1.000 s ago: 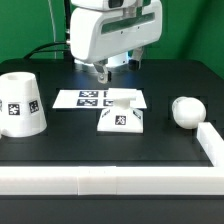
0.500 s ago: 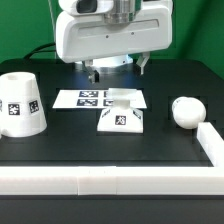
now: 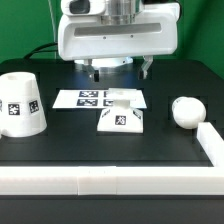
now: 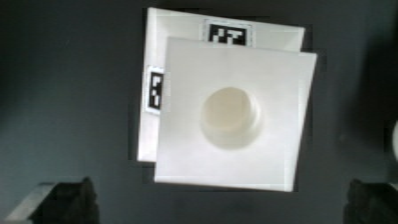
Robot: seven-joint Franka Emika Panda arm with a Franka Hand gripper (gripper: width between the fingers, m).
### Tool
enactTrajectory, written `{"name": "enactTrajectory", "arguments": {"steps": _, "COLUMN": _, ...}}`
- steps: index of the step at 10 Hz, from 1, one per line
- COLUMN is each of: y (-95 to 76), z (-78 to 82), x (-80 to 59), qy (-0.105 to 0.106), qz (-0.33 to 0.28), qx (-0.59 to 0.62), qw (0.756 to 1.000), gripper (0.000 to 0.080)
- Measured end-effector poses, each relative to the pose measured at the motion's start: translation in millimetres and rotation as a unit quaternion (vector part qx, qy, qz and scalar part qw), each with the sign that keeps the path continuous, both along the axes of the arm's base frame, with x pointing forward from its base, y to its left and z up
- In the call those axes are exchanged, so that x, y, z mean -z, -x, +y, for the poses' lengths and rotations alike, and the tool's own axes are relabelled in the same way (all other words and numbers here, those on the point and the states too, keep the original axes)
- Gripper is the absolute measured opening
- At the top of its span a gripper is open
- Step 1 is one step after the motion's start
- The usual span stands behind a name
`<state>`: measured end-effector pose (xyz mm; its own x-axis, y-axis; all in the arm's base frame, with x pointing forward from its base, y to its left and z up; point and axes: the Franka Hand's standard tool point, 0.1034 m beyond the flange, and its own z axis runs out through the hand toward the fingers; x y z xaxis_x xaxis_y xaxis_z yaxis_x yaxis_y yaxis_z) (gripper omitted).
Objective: Assemble lamp
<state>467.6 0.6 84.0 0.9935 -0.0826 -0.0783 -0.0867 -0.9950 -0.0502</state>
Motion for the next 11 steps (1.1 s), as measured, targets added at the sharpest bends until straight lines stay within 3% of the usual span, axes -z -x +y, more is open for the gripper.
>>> {"name": "enactTrajectory", "arguments": {"steps": 2, "y": 5.3, "z": 6.7, "x": 8.0, "qy": 0.003, "qz": 0.004, "qx": 0.054, "qw": 0.999, "gripper": 0.0700}}
{"name": "enactTrajectory", "arguments": {"steps": 11, "y": 15.6, "z": 9.0, "x": 36.0, "qy": 0.000, "qz": 0.018, "qx": 0.021, "qw": 1.000, "gripper": 0.0700}}
